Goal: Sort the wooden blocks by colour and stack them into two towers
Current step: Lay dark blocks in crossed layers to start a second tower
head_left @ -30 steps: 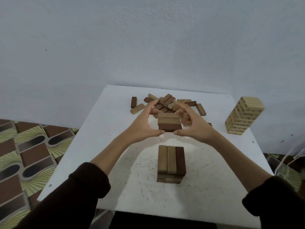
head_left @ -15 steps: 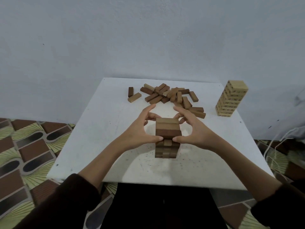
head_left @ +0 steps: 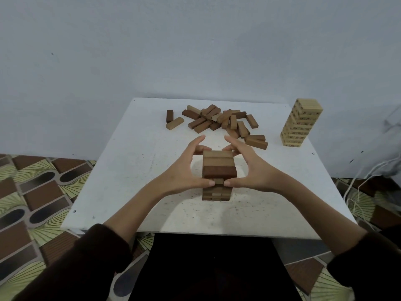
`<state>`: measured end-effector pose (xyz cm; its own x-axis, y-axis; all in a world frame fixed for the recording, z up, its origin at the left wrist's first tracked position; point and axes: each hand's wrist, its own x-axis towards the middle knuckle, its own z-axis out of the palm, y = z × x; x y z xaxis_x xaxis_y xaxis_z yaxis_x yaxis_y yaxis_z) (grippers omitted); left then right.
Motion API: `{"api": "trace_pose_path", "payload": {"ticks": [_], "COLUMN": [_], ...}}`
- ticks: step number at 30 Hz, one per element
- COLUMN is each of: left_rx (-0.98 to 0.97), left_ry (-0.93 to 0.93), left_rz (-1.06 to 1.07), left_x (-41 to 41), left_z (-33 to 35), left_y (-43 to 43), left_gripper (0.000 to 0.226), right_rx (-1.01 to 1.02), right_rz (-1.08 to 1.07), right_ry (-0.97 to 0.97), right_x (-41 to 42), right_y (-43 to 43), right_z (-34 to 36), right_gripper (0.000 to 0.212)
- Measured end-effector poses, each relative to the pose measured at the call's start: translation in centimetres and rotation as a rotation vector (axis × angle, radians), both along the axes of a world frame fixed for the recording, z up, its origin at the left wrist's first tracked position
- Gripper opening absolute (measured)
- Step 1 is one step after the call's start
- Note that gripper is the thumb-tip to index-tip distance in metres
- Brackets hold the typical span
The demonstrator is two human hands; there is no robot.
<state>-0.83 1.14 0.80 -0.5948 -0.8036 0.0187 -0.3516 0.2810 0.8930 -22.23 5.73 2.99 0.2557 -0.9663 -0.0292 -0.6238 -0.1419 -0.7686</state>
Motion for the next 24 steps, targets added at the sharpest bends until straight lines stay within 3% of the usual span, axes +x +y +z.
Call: {"api": "trace_pose_path", "payload": {"ticks": [17,24], "left_rx": [-0.037,0.056], "left_ry": [-0.015,0.006], "left_rz": [0.021,0.014], "left_x": [-0.48,-0.67], "left_z": [-0.67,-0.52], "left_y": [0.00,0.07], "left_gripper": [0.104,0.107], "right_rx": [-0.069,-0.060], "right_rz": [0.007,-0.001], "right_ry": [0.089,0.059], "right_x": [0.60,0.68], "right_y": [-0.12,-0.10], "right_z": [-0.17,-0.19], "right_gripper": [0.098,0.098]}}
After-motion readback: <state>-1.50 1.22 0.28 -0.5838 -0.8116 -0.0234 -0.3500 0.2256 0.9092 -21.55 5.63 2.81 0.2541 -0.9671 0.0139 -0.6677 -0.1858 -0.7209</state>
